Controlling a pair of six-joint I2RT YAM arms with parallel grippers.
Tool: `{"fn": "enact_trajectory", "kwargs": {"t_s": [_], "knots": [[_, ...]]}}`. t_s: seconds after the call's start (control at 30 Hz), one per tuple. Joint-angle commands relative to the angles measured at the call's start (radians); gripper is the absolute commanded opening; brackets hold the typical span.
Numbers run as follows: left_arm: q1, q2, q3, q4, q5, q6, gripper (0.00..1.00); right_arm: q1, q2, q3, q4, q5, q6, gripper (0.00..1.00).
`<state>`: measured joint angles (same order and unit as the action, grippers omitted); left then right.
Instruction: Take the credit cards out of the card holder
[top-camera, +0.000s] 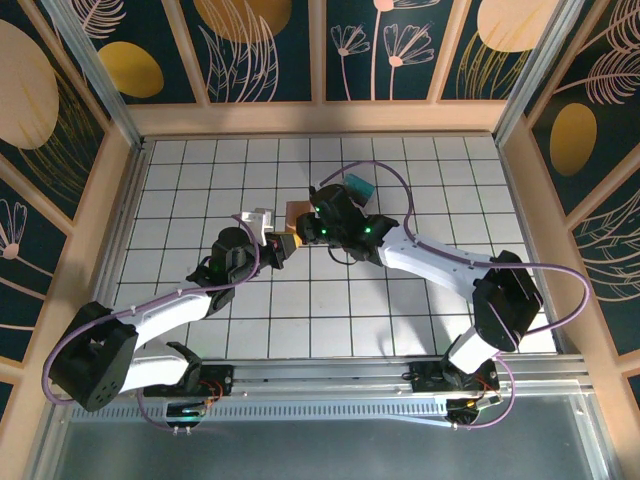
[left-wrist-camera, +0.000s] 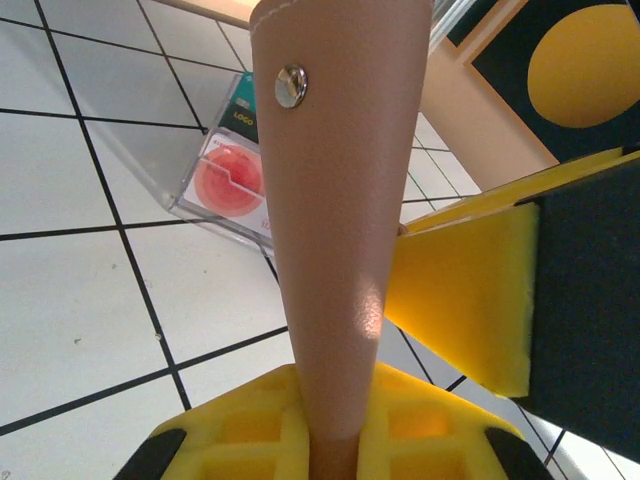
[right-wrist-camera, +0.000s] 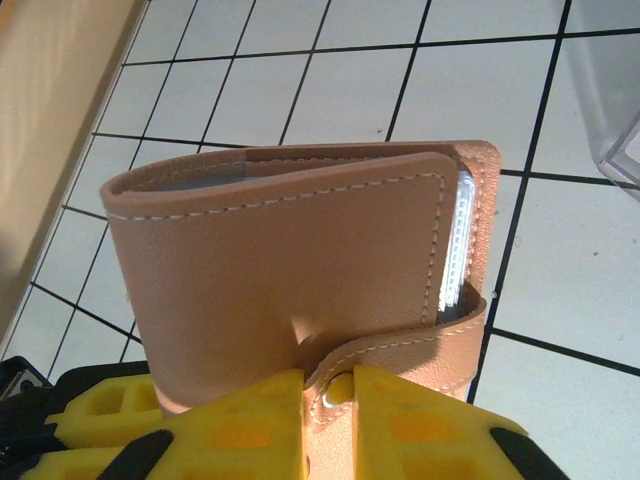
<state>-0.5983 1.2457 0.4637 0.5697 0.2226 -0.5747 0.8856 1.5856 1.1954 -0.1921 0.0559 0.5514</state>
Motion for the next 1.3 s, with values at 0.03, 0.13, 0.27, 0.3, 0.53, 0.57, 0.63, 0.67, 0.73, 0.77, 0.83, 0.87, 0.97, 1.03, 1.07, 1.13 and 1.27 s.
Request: {"fn": "enact_trajectory", "kwargs": {"t_s": [0.03, 0.13, 0.27, 0.3, 0.53, 0.57, 0.63, 0.67, 0.73, 0.77, 0.83, 0.87, 0.97, 1.03, 1.07, 1.13, 1.27], "knots": [[-0.008, -0.031, 0.011, 0.073, 0.013, -0.017, 0.00, -0.008, -0.012, 0.003, -0.027, 0.089, -0.011, 0.13], [-0.008, -0.037, 0.002, 0.079, -0.002, -0.025, 0.00, -0.008, -0.020, 0.001, -0.032, 0.099, -0.013, 0.11], [-0.008, -0.043, -0.002, 0.072, -0.015, -0.027, 0.00, -0.011, -0.031, -0.007, -0.025, 0.099, -0.013, 0.08], [-0.007, -0.045, -0.002, 0.069, -0.017, -0.028, 0.00, -0.010, -0.035, -0.010, -0.023, 0.098, -0.014, 0.08], [-0.008, -0.056, -0.004, 0.054, -0.038, -0.033, 0.00, -0.018, -0.058, -0.026, -0.020, 0.112, -0.019, 0.04], [-0.007, -0.058, -0.005, 0.054, -0.040, -0.033, 0.00, -0.019, -0.063, -0.029, -0.020, 0.113, -0.018, 0.03], [-0.007, -0.058, -0.005, 0.053, -0.043, -0.033, 0.00, -0.023, -0.070, -0.035, -0.018, 0.114, -0.017, 0.03], [-0.006, -0.058, -0.005, 0.053, -0.043, -0.034, 0.00, -0.026, -0.075, -0.039, -0.017, 0.114, -0.016, 0.03], [-0.007, -0.058, -0.005, 0.053, -0.043, -0.034, 0.00, -0.030, -0.080, -0.045, -0.014, 0.112, -0.016, 0.02], [-0.007, -0.058, -0.005, 0.055, -0.043, -0.035, 0.00, -0.031, -0.084, -0.048, -0.011, 0.109, -0.016, 0.01], [-0.009, -0.056, -0.005, 0.055, -0.044, -0.036, 0.00, -0.033, -0.090, -0.055, -0.005, 0.105, -0.018, 0.01], [-0.007, -0.055, -0.003, 0.055, -0.045, -0.036, 0.00, -0.036, -0.094, -0.058, 0.000, 0.101, -0.019, 0.00], [-0.006, -0.051, -0.003, 0.055, -0.045, -0.036, 0.00, -0.039, -0.104, -0.066, 0.010, 0.094, -0.025, 0.00], [-0.007, -0.049, -0.003, 0.055, -0.045, -0.036, 0.00, -0.040, -0.111, -0.069, 0.012, 0.096, -0.032, 0.00], [-0.007, -0.049, -0.003, 0.055, -0.047, -0.036, 0.00, -0.042, -0.116, -0.071, 0.013, 0.099, -0.036, 0.00], [-0.007, -0.049, -0.003, 0.055, -0.048, -0.035, 0.00, -0.044, -0.123, -0.075, 0.015, 0.103, -0.042, 0.00], [-0.007, -0.051, -0.003, 0.054, -0.050, -0.034, 0.00, -0.054, -0.145, -0.087, 0.016, 0.115, -0.047, 0.00]]}}
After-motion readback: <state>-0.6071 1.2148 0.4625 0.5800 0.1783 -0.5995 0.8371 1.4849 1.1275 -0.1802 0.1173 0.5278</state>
